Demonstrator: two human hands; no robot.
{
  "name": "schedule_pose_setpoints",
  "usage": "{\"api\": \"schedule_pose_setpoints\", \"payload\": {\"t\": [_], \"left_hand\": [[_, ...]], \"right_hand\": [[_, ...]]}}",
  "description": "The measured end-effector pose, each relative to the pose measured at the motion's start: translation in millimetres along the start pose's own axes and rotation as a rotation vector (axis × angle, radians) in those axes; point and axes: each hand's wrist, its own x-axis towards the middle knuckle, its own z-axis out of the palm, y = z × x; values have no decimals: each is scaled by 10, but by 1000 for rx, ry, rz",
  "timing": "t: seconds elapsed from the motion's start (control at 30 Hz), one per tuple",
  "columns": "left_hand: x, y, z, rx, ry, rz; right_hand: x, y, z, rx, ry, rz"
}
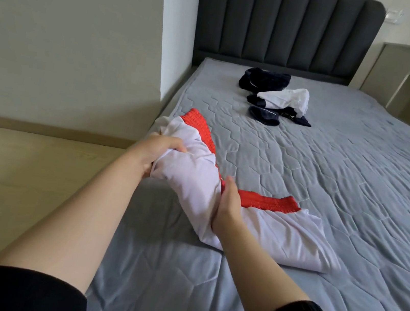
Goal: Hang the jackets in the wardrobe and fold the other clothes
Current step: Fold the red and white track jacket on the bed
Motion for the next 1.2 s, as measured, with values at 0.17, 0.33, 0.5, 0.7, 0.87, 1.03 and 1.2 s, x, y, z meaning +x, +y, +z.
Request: {"api": "schedule_pose_setpoints", "payload": {"t": [0.17, 0.33, 0.5, 0.7, 0.87, 1.03, 1.2], "left_hand": [[-86, -9, 265, 4, -45, -27], [-199, -68, 846, -137, -459, -146], [-271, -504, 1298, 590, -376, 356], [-248, -987, 1398, 1219, -363, 875], [-363, -1099, 1460, 1253, -490, 921], [-463, -1090, 1378, 1063, -579, 946], [-337, -998, 1258, 979, -84, 841]], "right_hand": [[-40, -134, -200, 136, -140, 178], [-101, -691, -1003, 214, -186, 199], [-140, -862, -1942, 282, -76, 238], [-9, -908, -2104, 24, -198, 369], [-10, -1021, -1965, -288, -151, 373], [-70, -942, -1825, -864, -75, 225], [-86, -975, -1851, -551, -206, 244]]}}
